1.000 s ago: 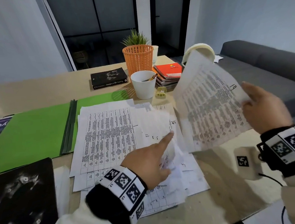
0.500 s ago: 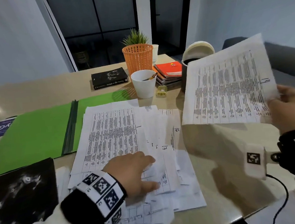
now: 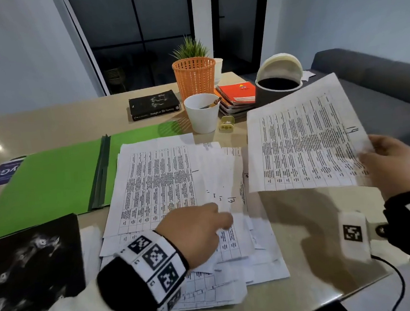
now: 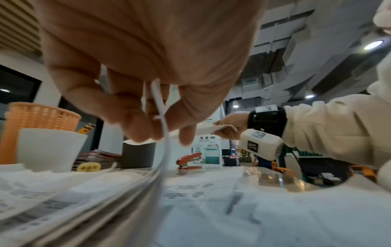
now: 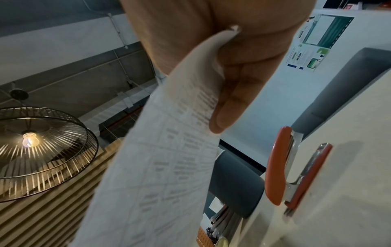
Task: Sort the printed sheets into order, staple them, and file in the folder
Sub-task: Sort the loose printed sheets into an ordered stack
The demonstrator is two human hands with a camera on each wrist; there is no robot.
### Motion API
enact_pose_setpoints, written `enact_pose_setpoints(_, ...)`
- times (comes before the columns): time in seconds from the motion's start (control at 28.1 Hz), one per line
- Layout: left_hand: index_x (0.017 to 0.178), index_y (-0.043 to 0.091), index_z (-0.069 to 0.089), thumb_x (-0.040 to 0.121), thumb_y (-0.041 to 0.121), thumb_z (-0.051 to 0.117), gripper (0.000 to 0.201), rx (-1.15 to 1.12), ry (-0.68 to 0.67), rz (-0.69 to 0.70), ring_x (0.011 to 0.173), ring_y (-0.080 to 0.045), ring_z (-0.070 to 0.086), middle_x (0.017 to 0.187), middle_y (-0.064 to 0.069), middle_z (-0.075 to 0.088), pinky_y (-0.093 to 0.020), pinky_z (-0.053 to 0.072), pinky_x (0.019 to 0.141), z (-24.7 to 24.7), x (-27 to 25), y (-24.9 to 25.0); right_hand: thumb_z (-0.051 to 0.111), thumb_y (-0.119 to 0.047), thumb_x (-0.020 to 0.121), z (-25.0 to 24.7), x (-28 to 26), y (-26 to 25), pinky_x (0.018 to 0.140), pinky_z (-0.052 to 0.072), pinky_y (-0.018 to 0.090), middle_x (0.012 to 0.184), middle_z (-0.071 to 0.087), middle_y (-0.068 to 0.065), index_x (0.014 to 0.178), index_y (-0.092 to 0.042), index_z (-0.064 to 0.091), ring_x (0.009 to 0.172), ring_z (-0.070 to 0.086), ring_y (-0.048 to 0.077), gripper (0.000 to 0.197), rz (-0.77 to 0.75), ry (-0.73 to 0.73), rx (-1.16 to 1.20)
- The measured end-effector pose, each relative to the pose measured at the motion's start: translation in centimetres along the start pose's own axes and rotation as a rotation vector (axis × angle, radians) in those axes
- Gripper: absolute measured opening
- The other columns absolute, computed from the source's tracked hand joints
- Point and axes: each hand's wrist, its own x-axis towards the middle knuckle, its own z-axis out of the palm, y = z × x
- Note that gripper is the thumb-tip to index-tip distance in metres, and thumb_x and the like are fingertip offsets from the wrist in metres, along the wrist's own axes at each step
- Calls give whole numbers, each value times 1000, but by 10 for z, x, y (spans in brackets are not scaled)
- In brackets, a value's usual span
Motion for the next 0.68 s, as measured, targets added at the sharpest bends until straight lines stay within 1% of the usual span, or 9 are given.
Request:
enact_pose_setpoints(0.11,98,17,57,93,34,39,26,110,-48,48,80,-18,49,93,3,46,-30,37,66,7,5,12,51,-10,89,3,-1,2,77,42,28,90,66,3,109,-18,65,84,61,20,25,-10,-16,-7)
enact_pose_setpoints(0.18,86,14,51,89,51,42,38,190,-82,48,76,-20,45,89,2,43,-32,34,64,12,8,19,50,-8,89,4,-1,3,75,40,27,90,66,4,109,-17,65,84,61,21,26,-10,-29,-13)
enact_pose_setpoints(0.25,85,14,53,86,57,44,44,254,-99,37,73,-21,43,90,0,45,-33,33,63,17,11,25,50,-10,89,4,-2,5,71,38,26,90,66,5,108,-17,65,83,60,20,25,-10,-37,-24)
enact_pose_setpoints(0.36,91,13,58,86,56,45,45,315,-92,34,76,-23,48,95,-3,50,-34,34,62,22,14,29,50,-10,89,4,-3,3,61,38,24,89,65,4,106,-20,64,82,59,20,24,-6,-47,-35)
enact_pose_setpoints(0.43,93,12,58,90,51,44,41,311,-71,27,79,-24,53,95,-4,50,-33,36,63,23,15,28,50,-10,89,4,-2,3,66,39,25,90,66,4,106,-19,65,84,60,21,24,-6,-39,-24)
enact_pose_setpoints(0.5,89,13,55,92,38,41,29,247,-33,-10,76,-24,52,91,-3,50,-31,38,64,22,16,23,51,-10,89,3,-2,4,72,38,26,92,67,4,108,-17,64,85,61,21,24,-4,-24,-11)
enact_pose_setpoints(0.57,80,15,48,93,29,36,22,172,26,-57,69,-22,47,85,0,46,-29,38,63,18,15,14,50,-8,88,1,0,5,67,39,25,94,67,3,112,-17,63,81,61,17,28,-2,-17,-8)
enact_pose_setpoints(0.64,76,17,42,95,30,32,25,113,85,-91,68,-19,45,83,3,43,-30,39,63,12,12,3,49,-4,88,-1,1,5,62,40,21,98,65,1,118,-19,59,77,60,10,35,4,-19,14)
enact_pose_setpoints(0.68,74,19,40,96,33,30,29,84,113,-108,67,-17,45,81,5,42,-30,41,64,8,10,-3,49,-2,89,-1,2,5,65,41,21,102,64,0,123,-18,56,79,60,10,38,9,-20,32)
